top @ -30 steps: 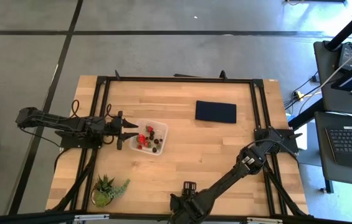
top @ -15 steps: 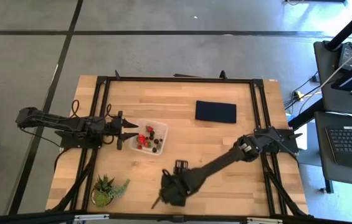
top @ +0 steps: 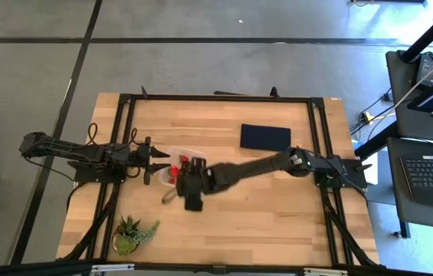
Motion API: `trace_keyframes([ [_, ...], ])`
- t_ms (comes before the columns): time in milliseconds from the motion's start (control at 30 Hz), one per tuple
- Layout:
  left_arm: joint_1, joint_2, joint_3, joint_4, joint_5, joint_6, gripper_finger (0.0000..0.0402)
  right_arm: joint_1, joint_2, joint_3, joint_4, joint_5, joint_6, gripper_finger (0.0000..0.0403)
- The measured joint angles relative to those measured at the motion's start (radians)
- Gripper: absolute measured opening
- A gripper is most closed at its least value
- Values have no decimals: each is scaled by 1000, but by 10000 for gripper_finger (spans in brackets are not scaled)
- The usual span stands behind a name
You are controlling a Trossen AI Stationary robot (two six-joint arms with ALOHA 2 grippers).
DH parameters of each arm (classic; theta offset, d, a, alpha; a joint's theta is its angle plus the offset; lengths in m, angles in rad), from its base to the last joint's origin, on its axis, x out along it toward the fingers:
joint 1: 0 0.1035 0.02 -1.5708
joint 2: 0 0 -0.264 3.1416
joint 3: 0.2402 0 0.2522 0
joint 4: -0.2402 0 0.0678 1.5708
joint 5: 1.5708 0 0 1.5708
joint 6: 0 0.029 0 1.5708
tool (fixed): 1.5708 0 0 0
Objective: Pick and placing Produce into tupperware
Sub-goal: Put the kiwi into the transparent bin
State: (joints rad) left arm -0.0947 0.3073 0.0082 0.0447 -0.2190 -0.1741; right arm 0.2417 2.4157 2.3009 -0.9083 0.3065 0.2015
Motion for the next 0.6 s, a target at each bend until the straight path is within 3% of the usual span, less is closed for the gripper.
trace_keyframes([
  [233,0,0,0,0,0,0,169,-100,0,0,34,0,-42,255],
  [433,0,0,0,0,0,0,162,-131,0,0,33,-5,-54,269],
  [600,0,0,0,0,0,0,164,-137,13,0,35,-15,-56,255],
])
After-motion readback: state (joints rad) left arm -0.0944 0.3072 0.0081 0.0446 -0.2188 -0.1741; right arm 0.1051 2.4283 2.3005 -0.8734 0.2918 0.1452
